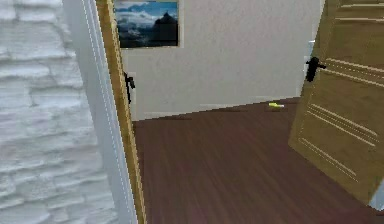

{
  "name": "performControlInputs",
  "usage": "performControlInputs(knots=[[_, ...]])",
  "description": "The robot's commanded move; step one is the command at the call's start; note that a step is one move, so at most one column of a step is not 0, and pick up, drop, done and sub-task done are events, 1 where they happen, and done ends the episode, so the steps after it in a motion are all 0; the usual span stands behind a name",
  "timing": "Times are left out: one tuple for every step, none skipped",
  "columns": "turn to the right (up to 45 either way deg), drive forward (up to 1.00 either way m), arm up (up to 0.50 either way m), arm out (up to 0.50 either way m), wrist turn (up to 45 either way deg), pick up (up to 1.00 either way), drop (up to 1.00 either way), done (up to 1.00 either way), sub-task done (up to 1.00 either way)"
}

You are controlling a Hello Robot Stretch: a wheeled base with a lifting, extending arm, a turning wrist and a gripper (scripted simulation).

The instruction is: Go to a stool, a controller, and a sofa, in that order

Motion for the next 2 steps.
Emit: performControlInputs(knots=[[3.0, 0.0, 0.0, 0.0, 0.0, 0.0, 0.0, 0.0, 0.0], [0.0, 0.65, 0.0, 0.0, 0.0, 0.0, 0.0, 0.0, 0.0]])
